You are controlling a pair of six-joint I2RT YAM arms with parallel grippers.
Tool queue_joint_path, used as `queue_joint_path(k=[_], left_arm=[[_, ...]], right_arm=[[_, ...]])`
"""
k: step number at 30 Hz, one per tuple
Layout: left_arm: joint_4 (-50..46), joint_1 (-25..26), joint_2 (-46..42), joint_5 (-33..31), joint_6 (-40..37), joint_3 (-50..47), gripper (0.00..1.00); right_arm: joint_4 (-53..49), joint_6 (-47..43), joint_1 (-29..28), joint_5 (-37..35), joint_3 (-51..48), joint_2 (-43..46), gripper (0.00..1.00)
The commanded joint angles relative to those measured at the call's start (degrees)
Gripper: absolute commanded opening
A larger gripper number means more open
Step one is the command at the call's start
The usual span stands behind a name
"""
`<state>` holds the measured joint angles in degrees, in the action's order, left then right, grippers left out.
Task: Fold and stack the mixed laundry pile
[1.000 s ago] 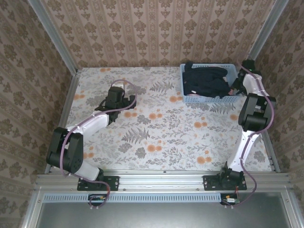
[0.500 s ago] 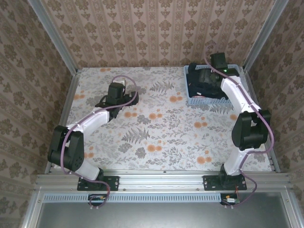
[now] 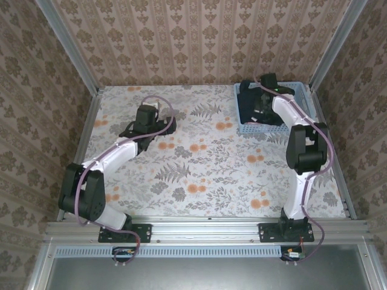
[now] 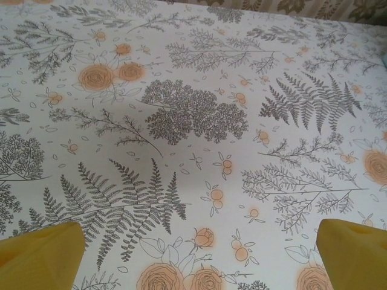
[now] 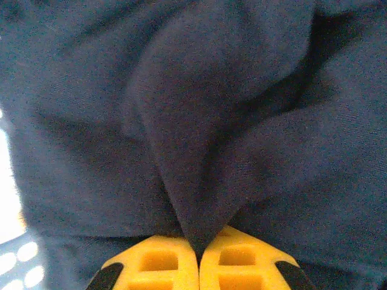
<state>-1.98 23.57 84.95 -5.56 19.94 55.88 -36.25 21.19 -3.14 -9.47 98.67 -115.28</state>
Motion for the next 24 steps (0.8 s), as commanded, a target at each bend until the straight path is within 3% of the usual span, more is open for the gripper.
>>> queue_joint_path(k=[1,5,9,17,19,24], left_arm=[[-1.1,-1.1,-2.1,0.9,0.9,-0.2,1.00],[2.0,-6.7,-2.6,8.7,6.9,-0.4,1.00],[5.9,-11.6,-3.1,13.4,11.1,-1.6,1.00],[7.0,-14.6,-3.5,18.4,13.9,-3.6,1.00],[5.5,-15.0,-4.2,17.4,13.6,-4.1,1.00],[2.2,-17.0,-8.5,11.9,13.6,-6.0,1.00]], right_arm=[[0.4,-0.7,-0.3,4.8,3.9,12.6,0.00],[-2.4,-3.3,-2.7,11.3,8.3,19.8,0.00],[-0.8,-4.3,-8.6,18.8,10.1,26.0,0.00],[10.1,-2.4,-23.3,27.9,7.3,31.6,0.00],[14.3,0.7,-23.8,27.4,3.4,31.2,0.00],[16.9,3.0,-23.4,14.9,-5.1,23.3,0.01]])
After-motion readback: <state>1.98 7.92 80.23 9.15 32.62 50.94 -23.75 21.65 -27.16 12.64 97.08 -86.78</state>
